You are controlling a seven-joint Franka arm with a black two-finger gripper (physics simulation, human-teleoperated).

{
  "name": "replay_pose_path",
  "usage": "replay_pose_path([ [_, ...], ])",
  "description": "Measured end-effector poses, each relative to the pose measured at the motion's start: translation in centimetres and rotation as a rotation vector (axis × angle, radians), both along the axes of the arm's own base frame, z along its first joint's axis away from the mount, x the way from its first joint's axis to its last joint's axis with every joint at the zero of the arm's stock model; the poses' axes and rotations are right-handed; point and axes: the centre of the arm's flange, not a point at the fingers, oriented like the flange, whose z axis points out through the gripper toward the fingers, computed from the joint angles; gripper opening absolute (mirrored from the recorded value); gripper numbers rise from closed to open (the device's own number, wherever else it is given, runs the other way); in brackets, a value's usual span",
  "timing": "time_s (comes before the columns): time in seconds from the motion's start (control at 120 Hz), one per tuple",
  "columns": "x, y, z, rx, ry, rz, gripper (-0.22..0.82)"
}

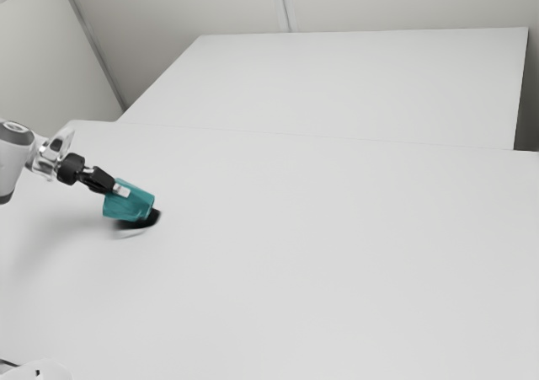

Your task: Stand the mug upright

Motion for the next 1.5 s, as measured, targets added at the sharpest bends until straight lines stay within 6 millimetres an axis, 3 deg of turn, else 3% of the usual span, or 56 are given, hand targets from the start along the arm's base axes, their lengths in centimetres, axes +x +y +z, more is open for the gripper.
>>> replay_pose_path([
  [0.133,0.2,-1.9,2.0,0.045,-0.018,-0.022,-0.18],
  [0.358,1.3,-7.9,5.9,0.204,-0.073,-0.099,-0.18],
  [0.667,2.9,-18.7,9.3,0.518,-0.122,-0.234,-0.18],
  [0.858,3.9,-23.5,10.2,0.656,-0.105,-0.26,-0.18],
  [1.308,3.8,-34.0,10.2,0.798,-0.009,-0.229,-0.18],
  [1.5,4.1,-35.4,8.0,0.825,0.057,-0.193,-0.18],
])
